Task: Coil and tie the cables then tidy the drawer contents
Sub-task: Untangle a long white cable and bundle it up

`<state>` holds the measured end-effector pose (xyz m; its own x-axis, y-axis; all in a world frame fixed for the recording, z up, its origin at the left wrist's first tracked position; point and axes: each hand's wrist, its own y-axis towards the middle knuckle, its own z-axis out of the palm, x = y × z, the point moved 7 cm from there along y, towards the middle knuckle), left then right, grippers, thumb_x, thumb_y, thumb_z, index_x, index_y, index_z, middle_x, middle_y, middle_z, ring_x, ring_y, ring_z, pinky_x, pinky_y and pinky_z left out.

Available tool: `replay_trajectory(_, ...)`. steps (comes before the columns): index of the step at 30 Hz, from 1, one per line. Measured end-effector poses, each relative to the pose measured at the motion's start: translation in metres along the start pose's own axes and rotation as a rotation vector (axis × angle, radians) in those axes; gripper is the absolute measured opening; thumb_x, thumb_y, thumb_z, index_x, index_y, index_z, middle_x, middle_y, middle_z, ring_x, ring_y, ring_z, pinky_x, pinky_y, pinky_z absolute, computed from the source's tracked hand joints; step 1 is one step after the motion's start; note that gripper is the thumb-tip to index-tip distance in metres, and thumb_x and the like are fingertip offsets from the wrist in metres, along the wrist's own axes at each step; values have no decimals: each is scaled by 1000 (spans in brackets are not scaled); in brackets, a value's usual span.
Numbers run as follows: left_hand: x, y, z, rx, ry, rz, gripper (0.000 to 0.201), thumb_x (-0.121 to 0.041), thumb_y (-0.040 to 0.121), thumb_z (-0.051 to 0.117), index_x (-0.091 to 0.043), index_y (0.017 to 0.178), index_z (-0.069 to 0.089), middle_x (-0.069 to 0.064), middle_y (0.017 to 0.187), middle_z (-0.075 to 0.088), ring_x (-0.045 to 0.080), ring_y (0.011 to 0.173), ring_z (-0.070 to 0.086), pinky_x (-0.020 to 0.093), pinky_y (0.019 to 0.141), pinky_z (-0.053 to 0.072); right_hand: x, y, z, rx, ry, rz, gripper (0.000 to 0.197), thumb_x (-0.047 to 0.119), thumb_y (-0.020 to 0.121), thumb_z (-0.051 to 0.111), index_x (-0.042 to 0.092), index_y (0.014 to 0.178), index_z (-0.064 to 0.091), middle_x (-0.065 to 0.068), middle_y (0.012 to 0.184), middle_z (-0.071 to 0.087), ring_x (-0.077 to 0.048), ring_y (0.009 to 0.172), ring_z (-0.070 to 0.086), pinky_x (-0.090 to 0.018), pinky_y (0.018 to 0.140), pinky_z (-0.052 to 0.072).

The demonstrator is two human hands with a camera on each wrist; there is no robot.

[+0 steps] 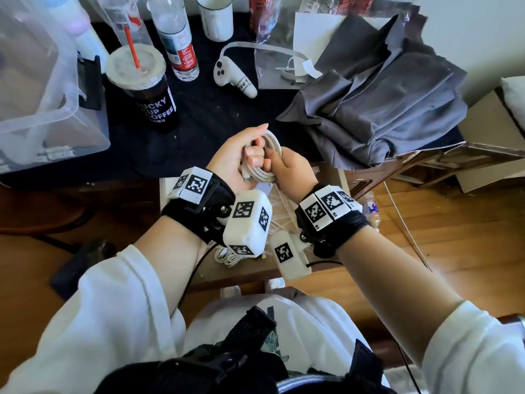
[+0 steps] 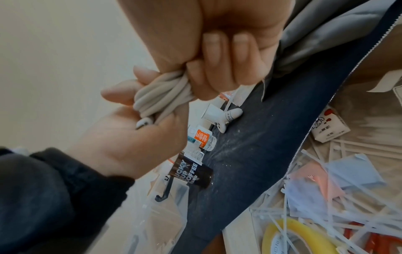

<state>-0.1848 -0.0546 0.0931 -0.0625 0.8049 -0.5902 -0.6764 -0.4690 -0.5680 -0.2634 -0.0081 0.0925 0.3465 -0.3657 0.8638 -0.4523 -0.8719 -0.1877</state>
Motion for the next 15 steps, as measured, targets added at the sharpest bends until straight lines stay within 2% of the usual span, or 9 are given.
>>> replay_trajectory(2,4,3,-3,-39,100,22,32,-31,92,57,-14,66,50,-2,52,46,8,49,48,21,58,50,0,1,-5,-22,-64,-15,31,28,99,39,13,73,46,4,67,47,-12,65,45,-26,62,36)
replay_trajectory(4,9,4,-3,-38,160,24,23,-28,92,57,-8,82,62,5,71,59,14,66,60,26,69,53,-1,2,-8,-18,-79,-28,34,28,99,39,18,67,40,6,65,44,-9,61,42,-21,56,33)
replay_trajectory(6,20,1,0,-6,129,-50,28,-30,90,57,-3,95,63,9,84,62,18,76,63,31,76,52,-4,1,-8,13,-41,-16,34,28,99,40,19,67,40,7,65,44,-8,61,42,-21,58,36)
replay_trajectory(8,29,-3,3,35,85,-130,37,-35,81,62,-6,105,62,13,100,58,27,92,60,41,82,52,-8,-1,-8,49,-14,6,33,28,100,38,18,69,45,9,66,47,-6,63,45,-22,62,38)
replay_trajectory(10,31,-2,8,72,99,-137,39,-34,74,62,-10,105,62,16,110,58,31,99,60,45,78,55,-12,-2,-5,85,-24,22,33,30,100,35,23,70,45,10,68,51,-9,68,50,-24,71,39)
replay_trajectory(12,33,-2,16,125,136,-143,34,-29,74,60,-13,104,62,16,111,62,29,98,63,43,80,56,-16,-2,-4,70,-138,34,32,31,101,31,22,72,43,7,73,50,-16,81,50,-34,85,33)
replay_trajectory(14,34,2,22,151,112,-162,26,-24,75,58,-14,99,63,13,102,68,26,94,67,41,83,54,-22,0,-9,-10,-213,63,27,32,100,32,20,83,49,5,89,45,-17,100,41,-38,95,25)
replay_trajectory(15,34,4,23,154,99,-165,23,-22,76,59,-14,97,63,12,99,70,25,94,67,40,85,53,-25,0,-12,-43,-217,73,25,33,100,34,20,95,55,5,100,43,-16,109,37,-37,100,21)
